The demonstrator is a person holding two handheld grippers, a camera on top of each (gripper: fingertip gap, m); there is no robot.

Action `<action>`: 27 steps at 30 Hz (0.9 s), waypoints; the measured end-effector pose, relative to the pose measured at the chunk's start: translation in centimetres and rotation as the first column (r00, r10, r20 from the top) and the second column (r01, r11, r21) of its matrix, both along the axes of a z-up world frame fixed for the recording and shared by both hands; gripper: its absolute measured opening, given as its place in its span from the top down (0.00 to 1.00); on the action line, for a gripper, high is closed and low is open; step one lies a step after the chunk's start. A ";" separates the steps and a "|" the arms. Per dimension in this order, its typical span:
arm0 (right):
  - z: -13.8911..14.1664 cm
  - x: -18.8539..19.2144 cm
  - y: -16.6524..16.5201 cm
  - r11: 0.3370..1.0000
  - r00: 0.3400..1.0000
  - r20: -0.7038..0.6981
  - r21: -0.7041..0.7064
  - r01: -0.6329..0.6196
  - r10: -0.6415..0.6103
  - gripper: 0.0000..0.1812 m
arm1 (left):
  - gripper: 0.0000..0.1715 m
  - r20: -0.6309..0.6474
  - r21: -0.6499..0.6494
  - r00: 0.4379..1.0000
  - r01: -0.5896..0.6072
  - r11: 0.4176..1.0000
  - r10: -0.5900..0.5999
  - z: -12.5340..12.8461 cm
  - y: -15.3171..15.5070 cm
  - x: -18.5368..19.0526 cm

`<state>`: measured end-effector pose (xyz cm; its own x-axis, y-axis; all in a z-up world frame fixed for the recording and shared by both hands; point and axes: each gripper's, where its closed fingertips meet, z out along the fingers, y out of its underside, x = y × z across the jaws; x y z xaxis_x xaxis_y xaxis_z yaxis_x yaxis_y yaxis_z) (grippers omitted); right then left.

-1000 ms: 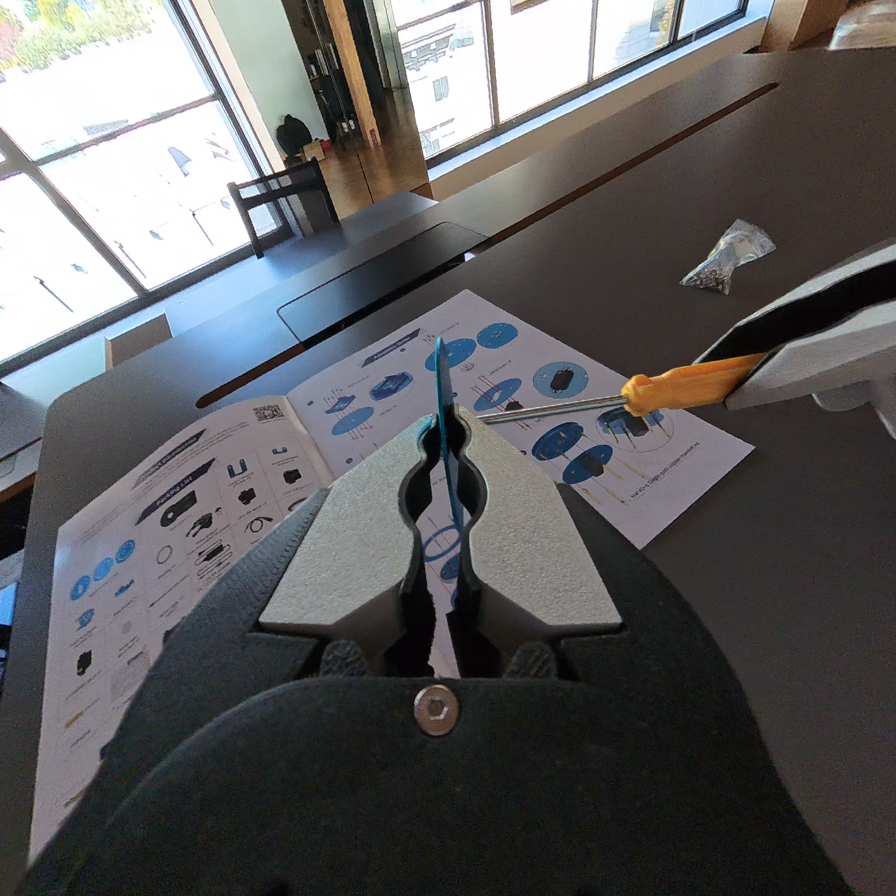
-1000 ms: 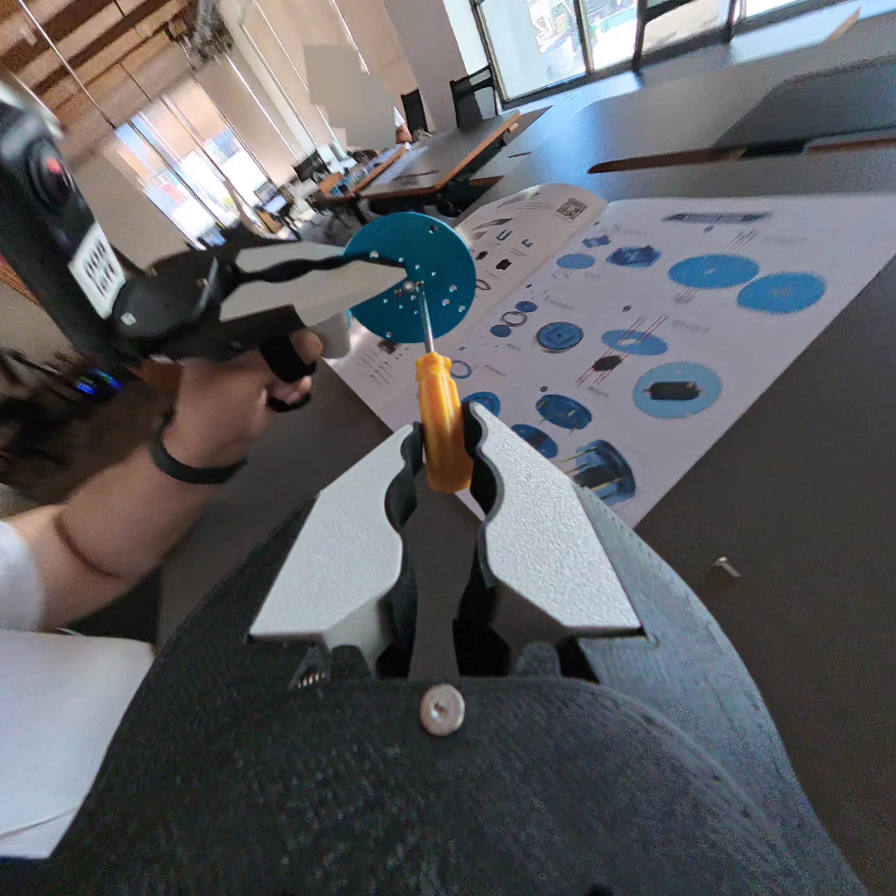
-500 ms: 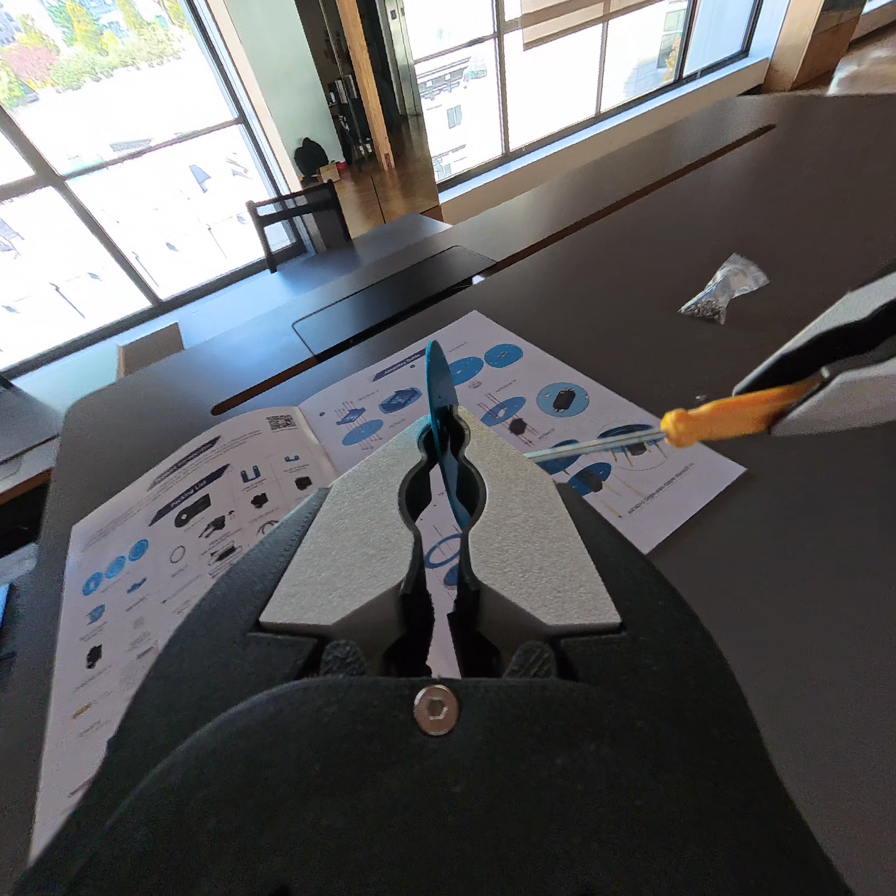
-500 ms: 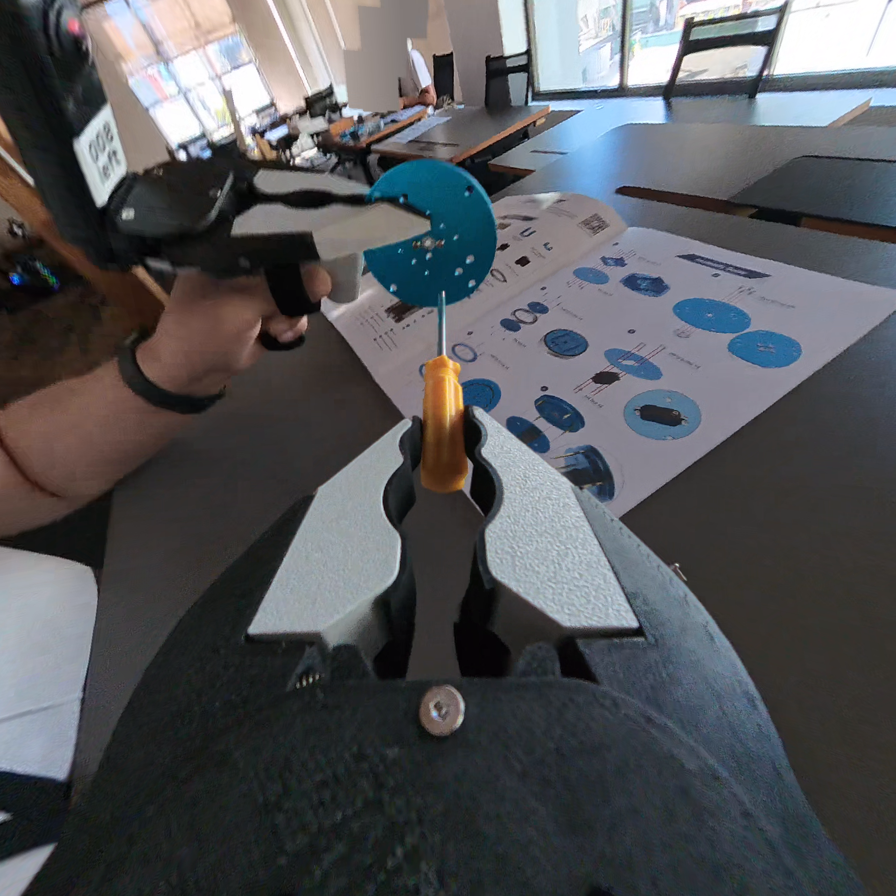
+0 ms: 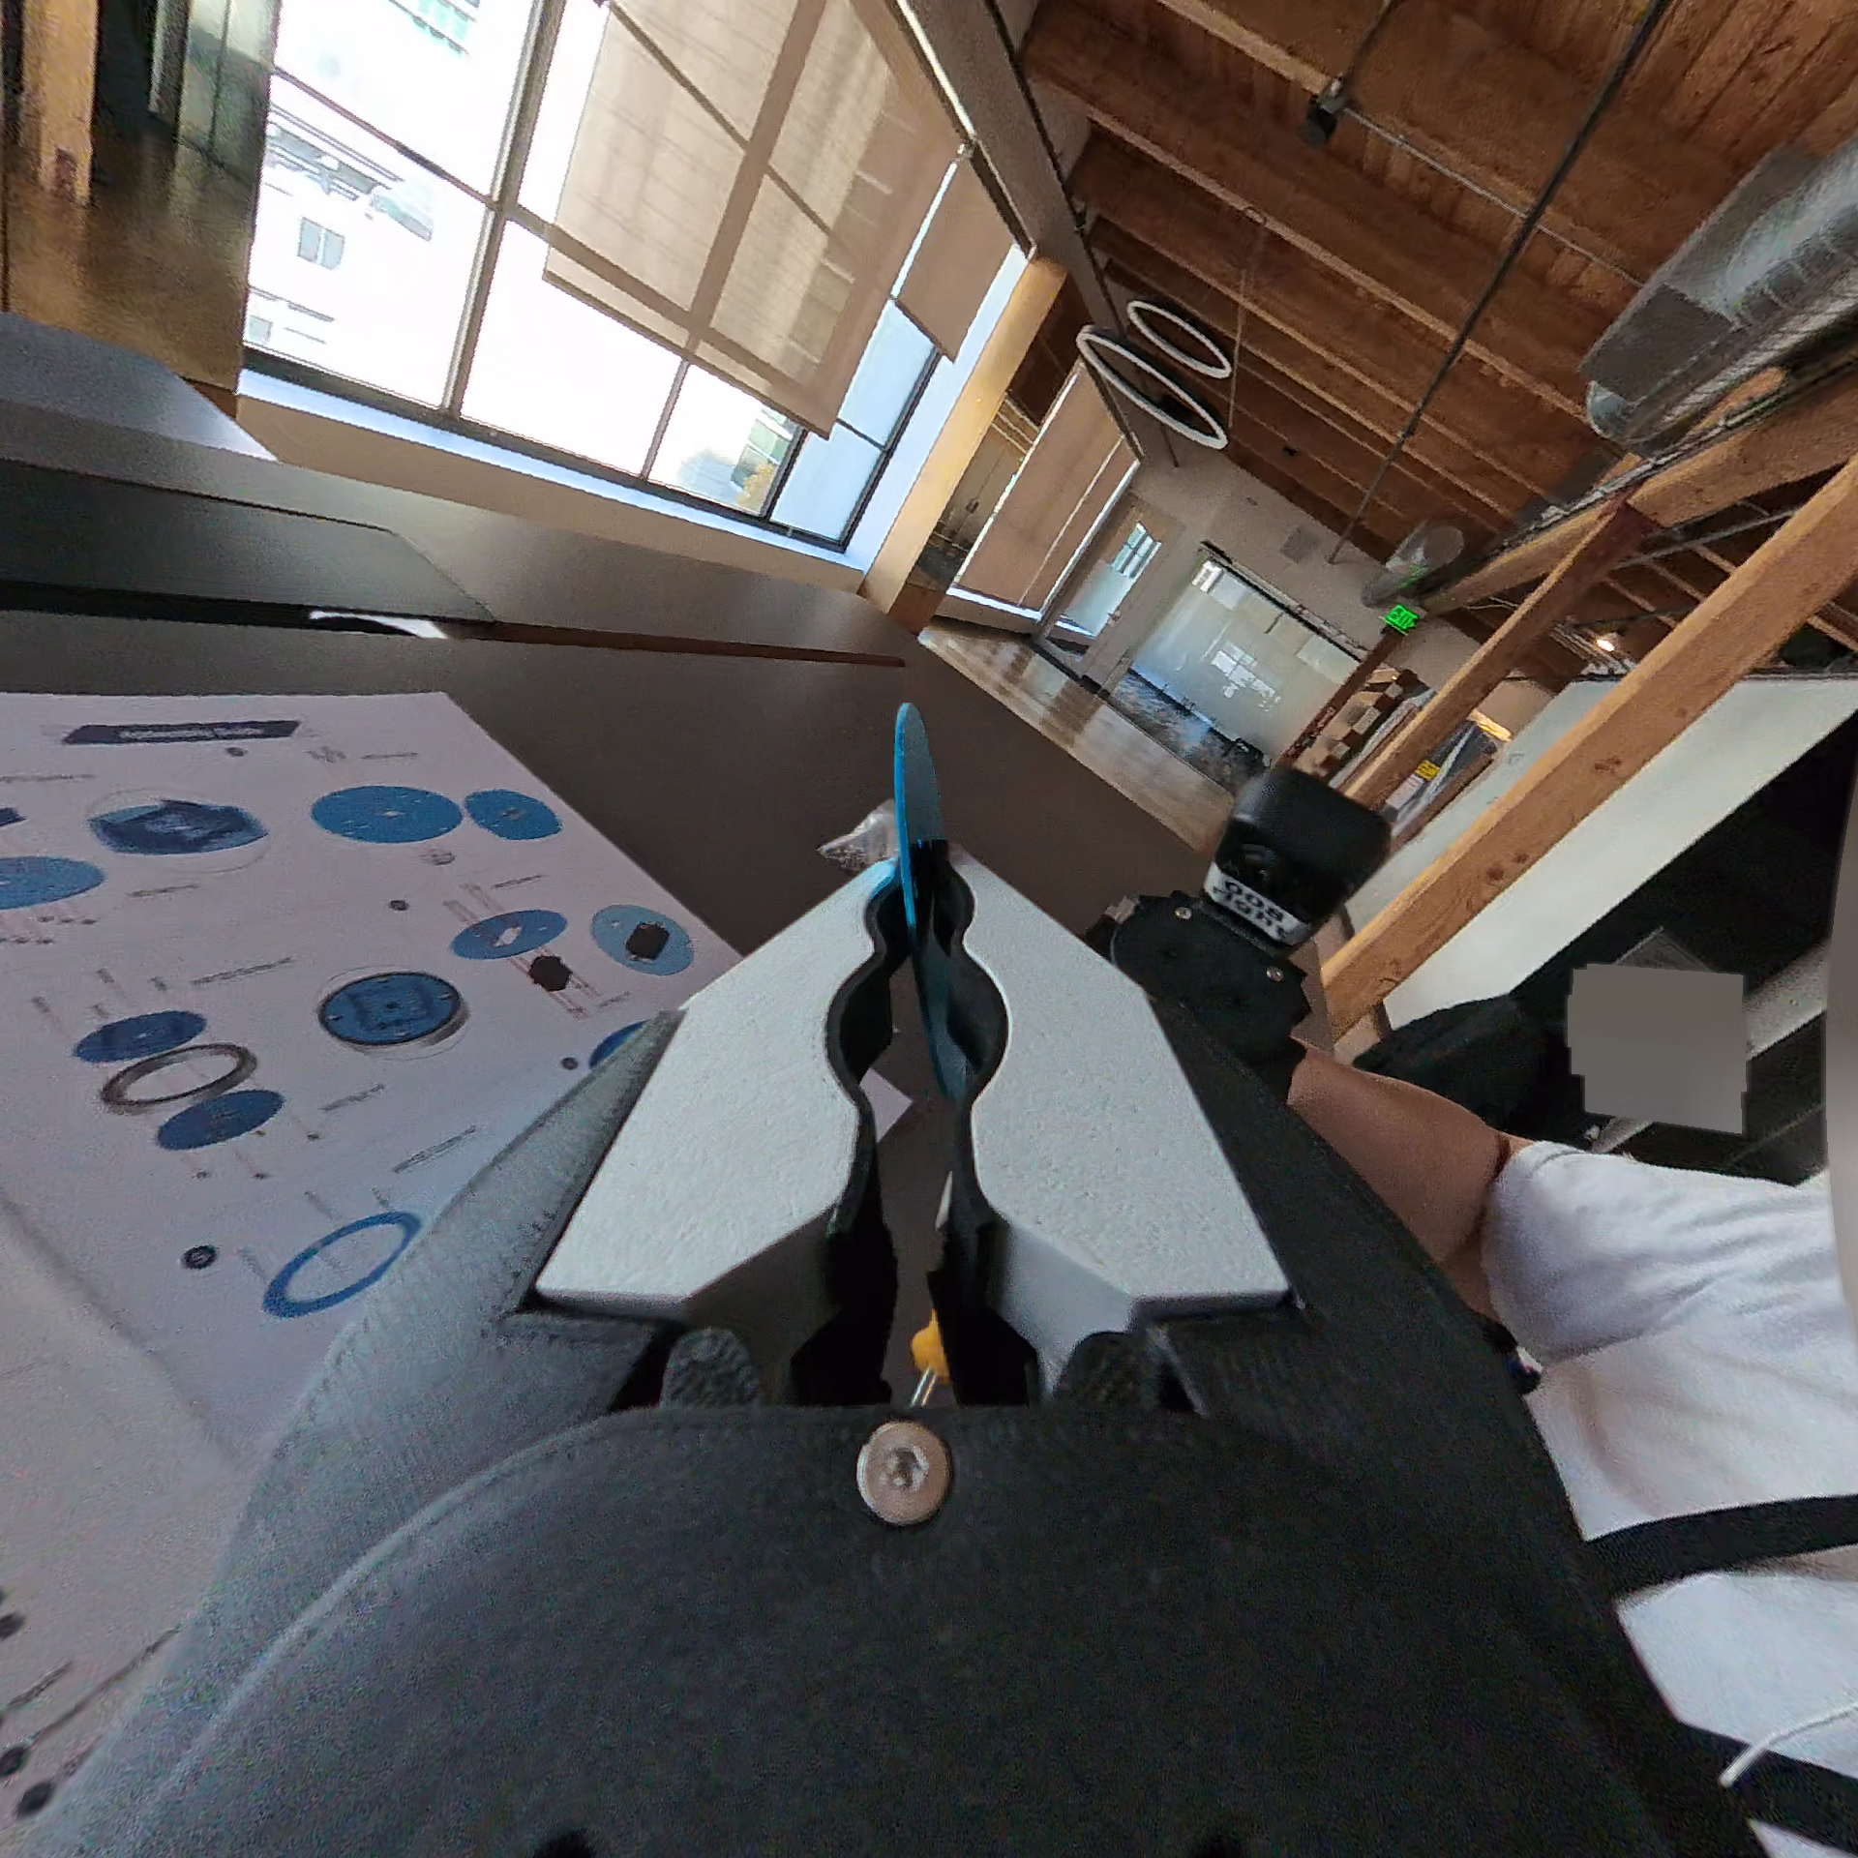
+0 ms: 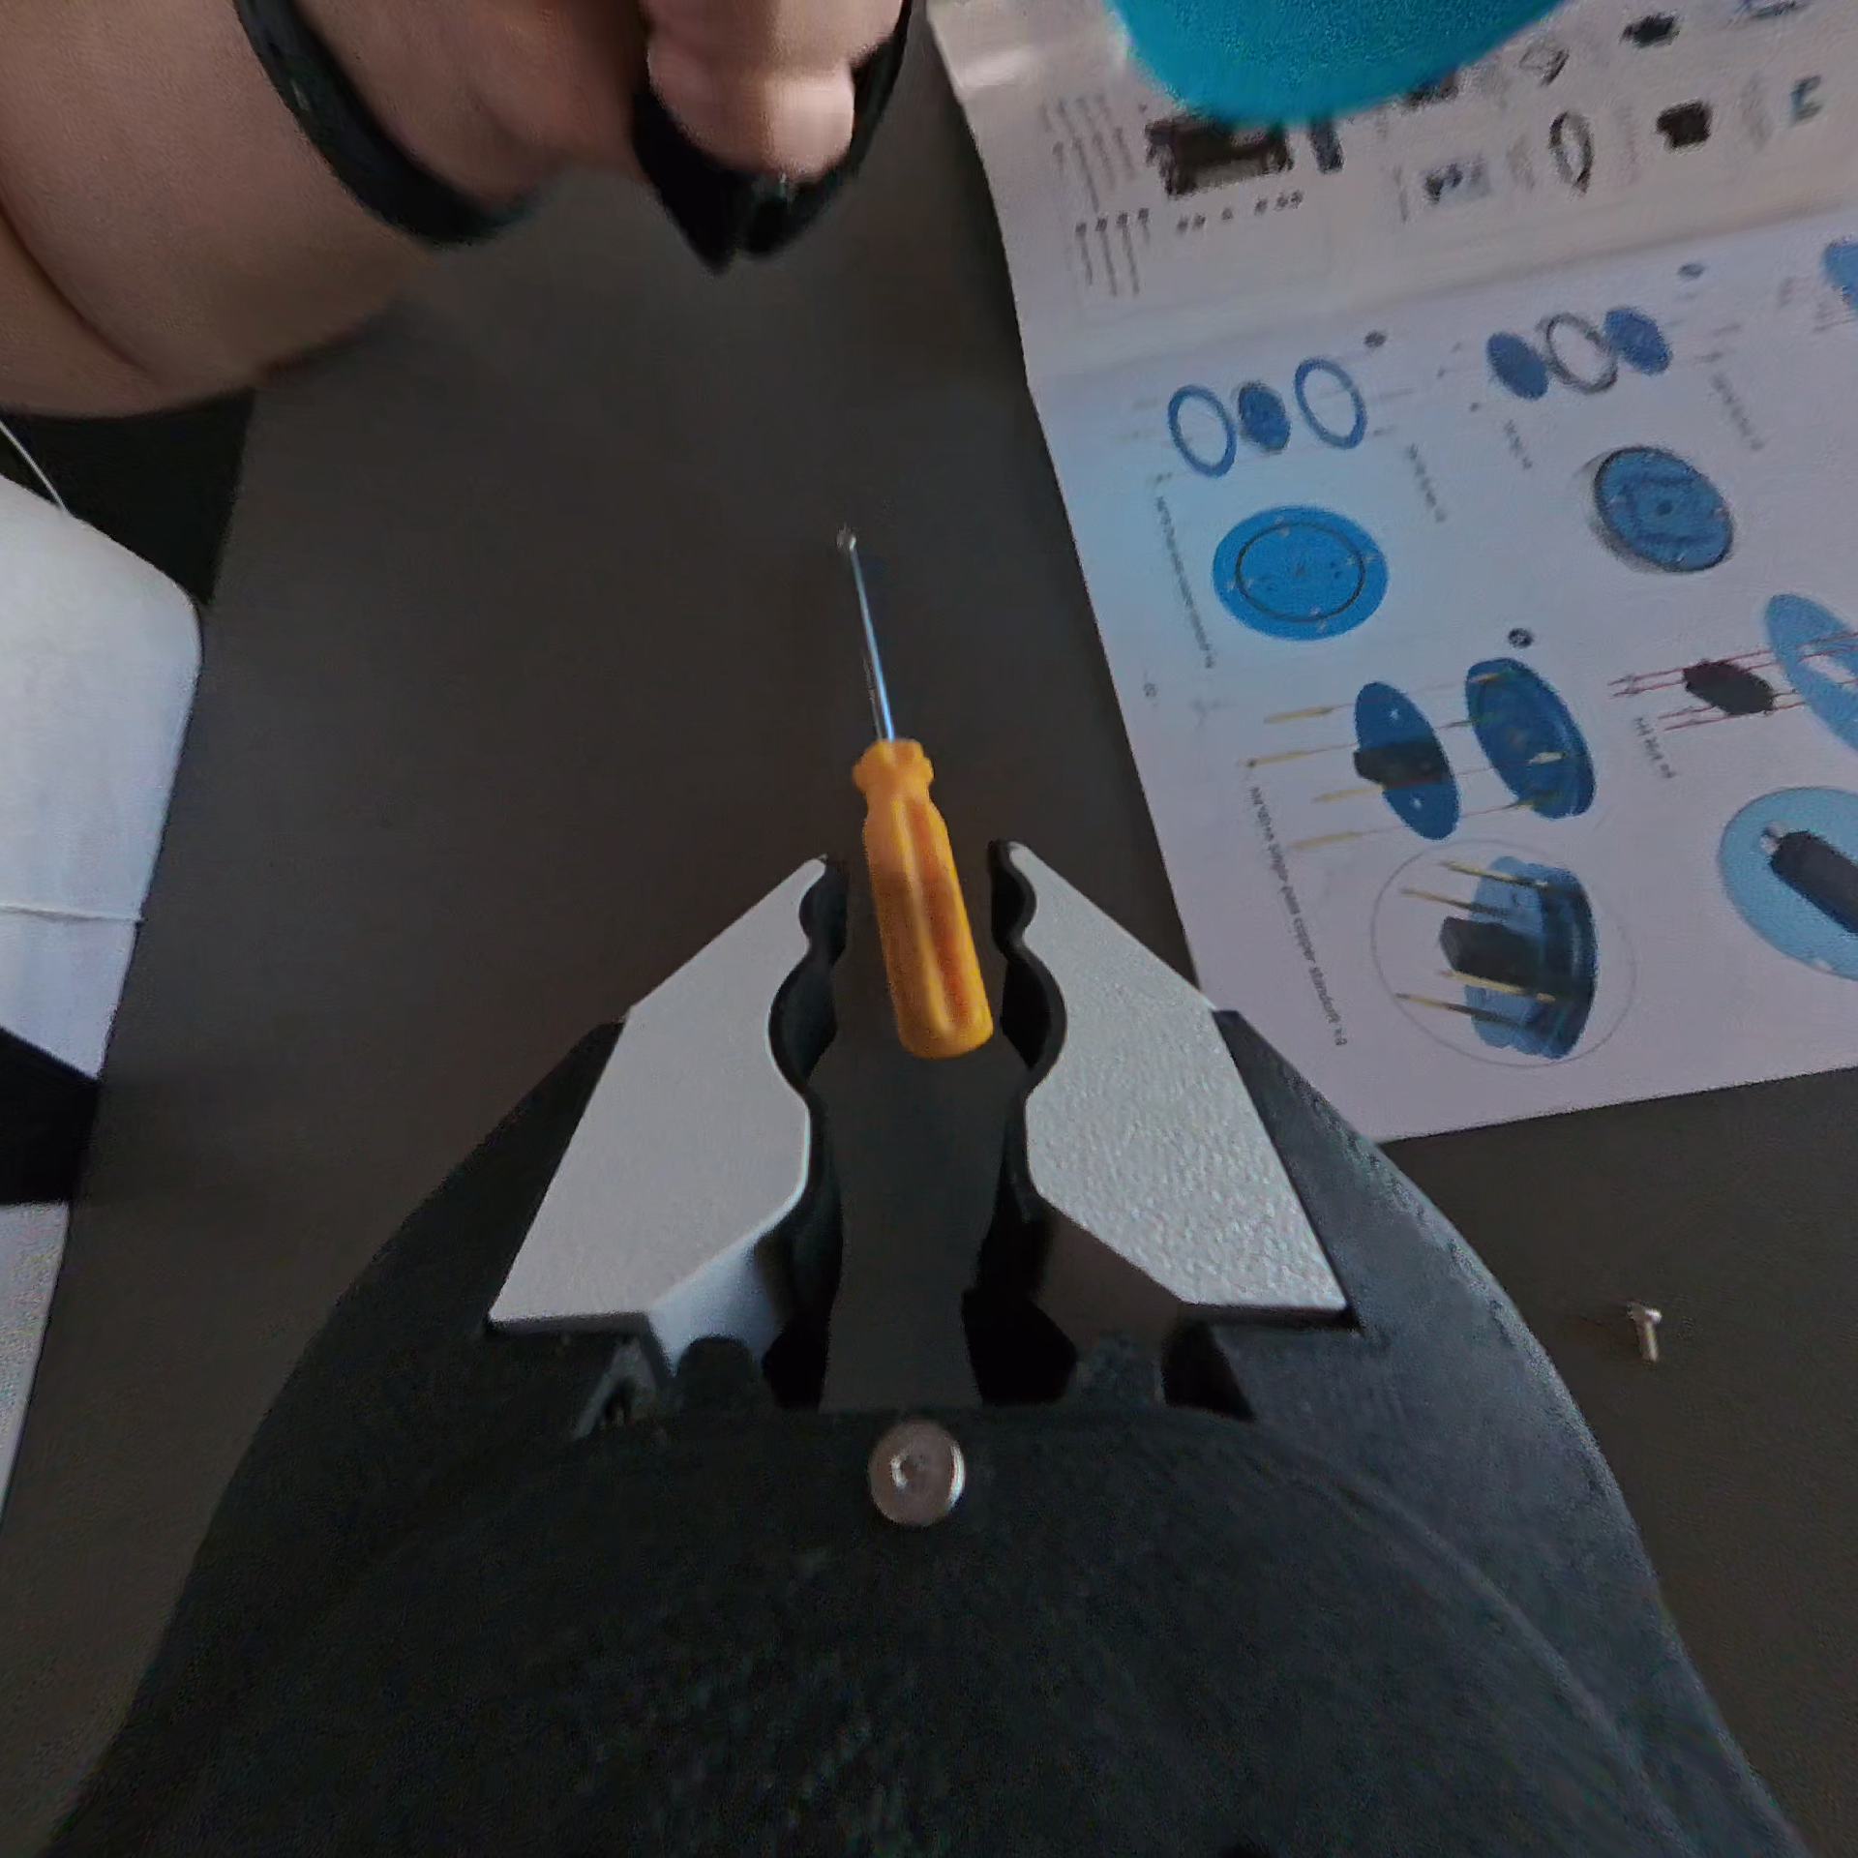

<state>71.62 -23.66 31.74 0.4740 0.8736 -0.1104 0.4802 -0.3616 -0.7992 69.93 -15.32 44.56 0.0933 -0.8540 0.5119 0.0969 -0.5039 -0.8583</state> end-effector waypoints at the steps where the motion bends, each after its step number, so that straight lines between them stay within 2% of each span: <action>1: 1.4 -0.1 0.7 0.999 0.996 -0.079 0.028 0.037 -0.034 0.82 | 0.99 0.021 0.015 1.000 0.015 1.000 -0.015 0.3 -0.7 0.4; 2: 3.3 -0.4 1.5 0.996 0.976 -0.203 0.037 0.086 -0.077 0.80 | 0.99 0.035 0.021 0.999 0.026 0.999 -0.026 0.5 -1.4 0.7; 3: 5.5 -0.9 1.9 0.994 0.925 -0.365 0.004 0.112 -0.103 0.79 | 0.99 0.045 0.025 0.998 0.034 0.999 -0.035 0.7 -2.0 1.1; 5: 9.0 -1.2 2.3 0.985 0.754 -0.635 -0.144 0.100 -0.169 0.80 | 0.99 0.064 0.039 0.997 0.043 0.998 -0.045 0.9 -3.0 1.7; 6: 9.9 -1.1 2.4 0.976 0.677 -0.709 -0.207 0.067 -0.197 0.82 | 0.99 0.069 0.044 0.996 0.047 0.998 -0.050 0.9 -3.4 1.9; 7: 10.6 -1.0 2.3 0.969 0.619 -0.757 -0.245 0.027 -0.209 0.91 | 0.99 0.079 0.048 0.995 0.063 0.997 -0.067 1.0 -4.0 2.1; 8: 11.0 -0.7 2.1 0.966 0.583 -0.786 -0.259 -0.010 -0.205 1.00 | 0.99 0.094 0.046 0.992 0.083 0.996 -0.087 1.2 -4.5 2.3; 9: 11.1 -0.4 2.0 0.962 0.569 -0.796 -0.272 -0.029 -0.207 1.00 | 0.99 0.105 0.033 0.990 0.093 0.995 -0.096 1.2 -4.6 2.3; 12: 11.1 0.4 1.6 0.958 0.579 -0.792 -0.280 -0.066 -0.192 1.00 | 0.99 0.083 0.010 0.983 0.164 0.986 -0.165 0.8 -5.0 2.4; 14: 10.2 0.8 0.7 0.938 0.651 -0.741 -0.319 -0.132 -0.161 1.00 | 0.97 0.018 -0.010 0.964 0.266 0.964 -0.266 -0.2 -5.7 2.6; 16: 9.3 1.5 0.2 0.925 0.712 -0.688 -0.346 -0.158 -0.136 1.00 | 0.88 -0.029 -0.047 0.945 0.325 0.945 -0.326 -1.0 -6.0 2.6; 18: 8.7 2.1 -0.2 0.915 0.745 -0.657 -0.362 -0.178 -0.115 1.00 | 0.89 -0.057 -0.071 0.926 0.368 0.927 -0.373 -1.5 -6.4 2.6; 22: 7.7 2.0 -1.2 0.895 0.799 -0.598 -0.388 -0.221 -0.062 1.00 | 0.89 -0.199 -0.054 0.885 0.420 0.906 -0.421 -3.7 -7.5 3.0; 24: 6.7 1.7 -1.8 0.882 0.833 -0.552 -0.406 -0.241 -0.026 1.00 | 0.90 -0.218 -0.070 0.868 0.443 0.894 -0.447 -4.3 -8.1 3.1; 26: 6.2 1.3 -1.8 0.878 0.842 -0.540 -0.412 -0.243 -0.020 1.00 | 0.99 -0.243 -0.093 0.835 0.486 0.869 -0.493 -4.9 -8.9 3.0; 27: 5.9 1.2 -1.9 0.870 0.846 -0.534 -0.424 -0.253 -0.015 1.00 | 0.99 -0.257 -0.099 0.827 0.492 0.865 -0.499 -5.2 -8.9 2.9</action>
